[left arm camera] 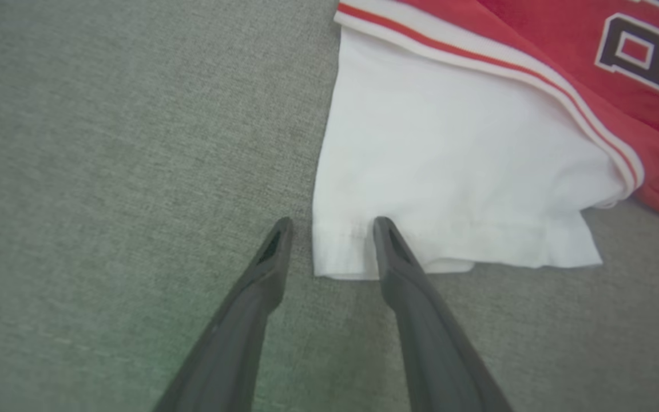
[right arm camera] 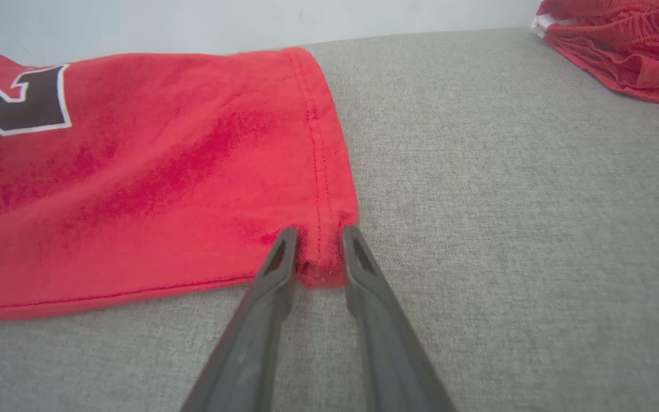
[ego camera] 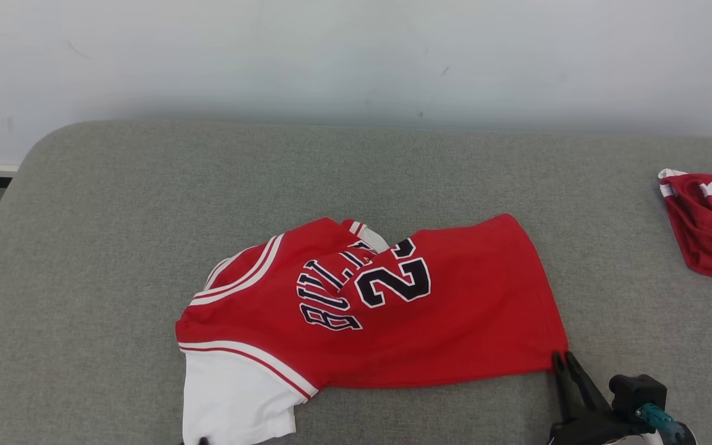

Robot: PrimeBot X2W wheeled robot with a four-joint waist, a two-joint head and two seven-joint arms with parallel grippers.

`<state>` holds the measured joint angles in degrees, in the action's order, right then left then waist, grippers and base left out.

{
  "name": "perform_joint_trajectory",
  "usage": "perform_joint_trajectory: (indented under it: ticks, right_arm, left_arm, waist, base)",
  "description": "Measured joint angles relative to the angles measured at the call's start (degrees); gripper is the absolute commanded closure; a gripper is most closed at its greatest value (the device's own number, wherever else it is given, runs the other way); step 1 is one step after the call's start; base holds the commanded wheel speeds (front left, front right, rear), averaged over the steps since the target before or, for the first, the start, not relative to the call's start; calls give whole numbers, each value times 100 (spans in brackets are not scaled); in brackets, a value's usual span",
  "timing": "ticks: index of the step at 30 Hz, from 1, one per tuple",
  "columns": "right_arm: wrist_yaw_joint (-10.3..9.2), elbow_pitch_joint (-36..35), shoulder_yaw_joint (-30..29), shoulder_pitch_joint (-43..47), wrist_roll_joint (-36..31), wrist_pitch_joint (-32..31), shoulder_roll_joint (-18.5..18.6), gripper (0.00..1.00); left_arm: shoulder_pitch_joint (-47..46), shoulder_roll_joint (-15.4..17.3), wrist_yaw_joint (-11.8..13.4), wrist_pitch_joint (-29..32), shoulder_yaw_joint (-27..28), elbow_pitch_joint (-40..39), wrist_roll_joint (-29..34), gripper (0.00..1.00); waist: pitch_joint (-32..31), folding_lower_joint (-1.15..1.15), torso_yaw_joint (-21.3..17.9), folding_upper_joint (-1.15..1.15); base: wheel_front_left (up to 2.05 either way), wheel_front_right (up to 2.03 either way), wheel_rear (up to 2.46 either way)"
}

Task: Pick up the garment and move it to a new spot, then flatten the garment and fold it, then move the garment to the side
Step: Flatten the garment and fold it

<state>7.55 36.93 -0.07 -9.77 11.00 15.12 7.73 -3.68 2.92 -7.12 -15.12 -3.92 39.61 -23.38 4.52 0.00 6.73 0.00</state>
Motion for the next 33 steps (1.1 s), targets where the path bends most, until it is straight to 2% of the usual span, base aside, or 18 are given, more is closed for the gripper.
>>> perform_joint_trajectory:
  ticks: [6,15,22,25,27,33]
  right_arm:
    - [0,-338,-48,60,12,1,-3,100]
    - [0,-1365,-92,699,120,0,91,100]
    - [0,-1985,104,580,237,1,170,100]
    - [0,-2053,314,206,283,0,314,100]
    - [0,-1997,483,-153,319,0,442,100]
    - [0,-1683,864,-1928,682,-14,842,100]
  left_arm:
    - [20,-4,-4,8,-31,-311,-40,100]
    - [598,-3,-37,9,240,-2030,-71,100]
    - [322,42,-37,8,246,-2844,218,100]
    - [-250,321,-37,8,-15,-2998,270,100]
    - [-778,650,-37,8,-243,-2970,264,100]
    - [-3111,1574,-38,416,-905,-2764,-87,100]
  waist:
    - [-32,0,12,0]
    - [-136,0,-30,0]
    - [-88,0,-182,0]
    - [-4,0,-239,0]
    - [74,0,-277,0]
    - [470,0,-391,0]
  base:
    - [0,0,0]
    - [0,0,0]
    - [0,0,0]
    - [0,0,0]
    - [0,0,0]
    - [0,0,0]
